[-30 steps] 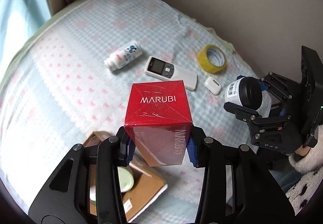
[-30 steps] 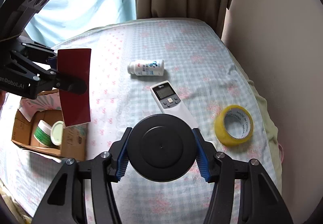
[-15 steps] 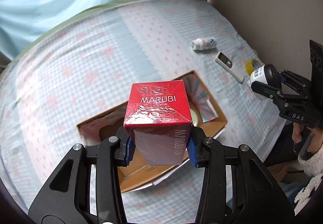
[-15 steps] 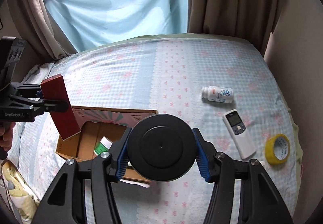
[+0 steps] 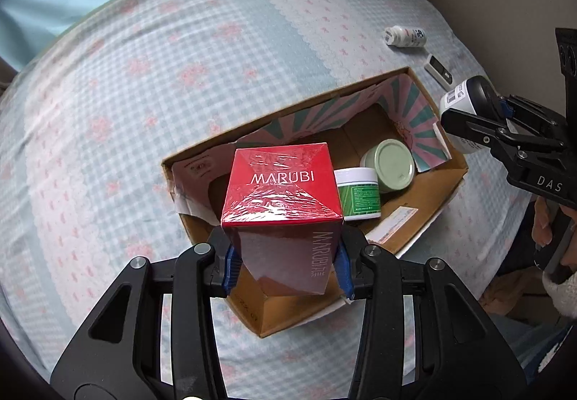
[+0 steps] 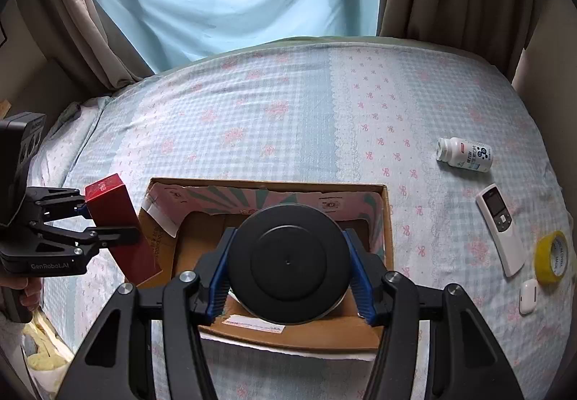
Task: Organize rigid objects
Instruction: 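Carry the red box and black jar into the cardboard box and release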
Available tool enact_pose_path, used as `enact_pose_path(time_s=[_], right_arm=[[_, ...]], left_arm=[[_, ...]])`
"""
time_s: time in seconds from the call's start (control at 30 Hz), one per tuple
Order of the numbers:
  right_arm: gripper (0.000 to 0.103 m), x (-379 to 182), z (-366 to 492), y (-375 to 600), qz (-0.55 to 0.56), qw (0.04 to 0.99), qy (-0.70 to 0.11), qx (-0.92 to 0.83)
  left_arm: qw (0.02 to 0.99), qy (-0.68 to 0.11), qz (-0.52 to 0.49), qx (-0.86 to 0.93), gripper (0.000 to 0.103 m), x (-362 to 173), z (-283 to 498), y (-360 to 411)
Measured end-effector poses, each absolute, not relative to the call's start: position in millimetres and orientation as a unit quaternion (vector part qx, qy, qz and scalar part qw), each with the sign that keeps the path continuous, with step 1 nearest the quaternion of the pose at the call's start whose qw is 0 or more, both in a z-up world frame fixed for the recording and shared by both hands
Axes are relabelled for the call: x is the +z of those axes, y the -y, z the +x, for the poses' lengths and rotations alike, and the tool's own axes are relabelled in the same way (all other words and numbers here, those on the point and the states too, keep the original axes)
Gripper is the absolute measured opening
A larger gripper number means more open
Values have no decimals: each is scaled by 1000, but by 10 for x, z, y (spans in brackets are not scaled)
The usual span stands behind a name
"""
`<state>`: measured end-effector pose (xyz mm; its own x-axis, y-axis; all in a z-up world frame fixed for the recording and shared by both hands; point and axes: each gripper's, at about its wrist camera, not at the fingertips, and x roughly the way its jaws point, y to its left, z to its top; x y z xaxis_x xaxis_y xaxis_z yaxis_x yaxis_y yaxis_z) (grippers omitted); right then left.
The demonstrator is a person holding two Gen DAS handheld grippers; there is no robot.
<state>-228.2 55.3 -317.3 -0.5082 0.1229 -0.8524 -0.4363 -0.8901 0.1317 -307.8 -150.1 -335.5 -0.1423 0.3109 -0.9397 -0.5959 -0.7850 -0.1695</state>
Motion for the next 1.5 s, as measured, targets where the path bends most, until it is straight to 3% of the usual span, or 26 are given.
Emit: enact_pose_path(time_s=[0.4, 0.73, 0.77, 0.8, 0.83, 0.87, 0.9, 1.5], right_arm=[[53, -3946, -2841, -611, -514, 150, -192, 822], [53, -4209, -2972, -698, -536, 151, -210, 803], [55, -4216, -2977, -717, -538, 158, -210, 801], [66, -4199, -2973, -744, -532, 162, -212, 804], [87, -4165, -2960, -774, -521, 165, -216, 809], [101, -4130, -2950, -799, -512, 165, -218, 814], [103, -4095, -2948, -817, -506, 161, -220, 819], [103, -4003, -2821, -857, -516, 161, -203, 816]], left_arm=[[318, -180, -613, 700, 38, -4090, -3152, 1255], [294, -186, -630, 695, 39, -4316, -3186, 1204], [289, -186, -630, 697, 42, -4315, -3188, 1200], [288, -182, -629, 699, 48, -4300, -3187, 1199], [292, -176, -628, 700, 79, -4280, -3184, 1195], [298, -170, -625, 701, 100, -4252, -3178, 1190], [301, -164, -617, 708, 103, -4222, -3171, 1190], [285, -115, -623, 719, 103, -4091, -3134, 1210]])
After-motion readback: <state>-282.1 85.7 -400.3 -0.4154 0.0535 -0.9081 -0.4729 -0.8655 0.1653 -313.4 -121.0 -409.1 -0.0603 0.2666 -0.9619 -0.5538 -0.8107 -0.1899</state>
